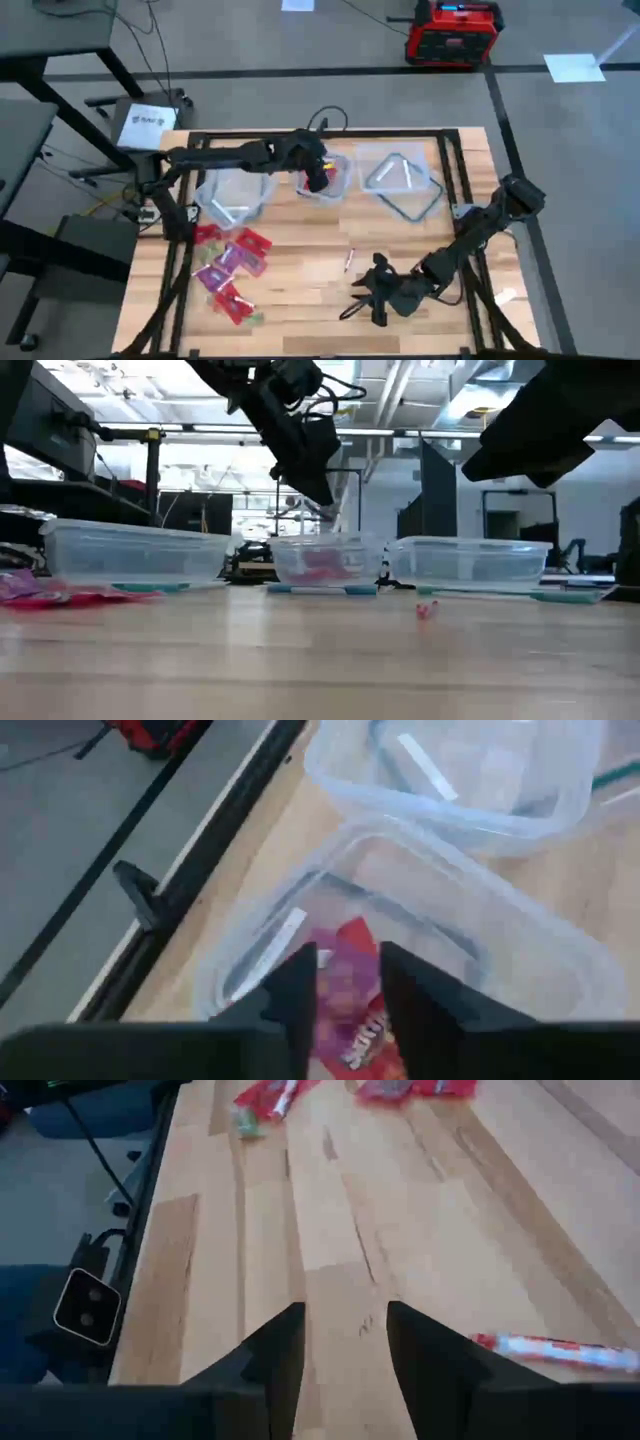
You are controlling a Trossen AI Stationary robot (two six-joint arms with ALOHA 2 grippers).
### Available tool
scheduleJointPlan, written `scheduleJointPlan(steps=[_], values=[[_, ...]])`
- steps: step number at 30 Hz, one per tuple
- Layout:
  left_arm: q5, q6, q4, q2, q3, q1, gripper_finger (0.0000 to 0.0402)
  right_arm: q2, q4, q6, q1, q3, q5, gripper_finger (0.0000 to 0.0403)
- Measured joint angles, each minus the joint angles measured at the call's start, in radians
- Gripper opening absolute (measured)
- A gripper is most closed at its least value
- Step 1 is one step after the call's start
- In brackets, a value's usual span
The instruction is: Sort candy
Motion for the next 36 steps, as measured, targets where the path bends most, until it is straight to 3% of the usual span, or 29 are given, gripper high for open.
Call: scheduleJointPlan(steps=[3,8,13,18,21,28,36], values=[[0.0,0.007,-0.058,-0.012,0.0,-0.008,0.0177,0.0,-0.002,0.0,0.0,0.0,0.005,0.0132],[0.0,-0.043,-0.364,-0.065,0.001,-0.074,0.0198,0.0,-0.001,0.0,0.0,0.0,0.005,0.0132],[0.013,-0.273,-0.683,-0.096,-0.001,-0.24,0.0197,0.0,0.002,-0.001,0.0,0.0,0.004,0.0132],[-0.059,-0.563,-0.872,-0.097,-0.031,-0.461,0.0194,0.0,0.05,-0.045,0.0,0.0,0.003,0.0132],[0.017,-0.744,-0.96,-0.097,-0.085,-0.558,0.0194,0.0,0.051,-0.047,0.0,0.0,0.002,0.0132],[0.193,-1.034,-1.031,-0.1,-0.257,-0.699,0.0193,0.0,0.056,-0.049,0.0,0.0,0.001,0.0132],[0.289,-1.06,-0.879,-0.1,-0.473,-0.732,0.0193,0.0,0.058,-0.049,0.0,0.0,0.0,0.0132]])
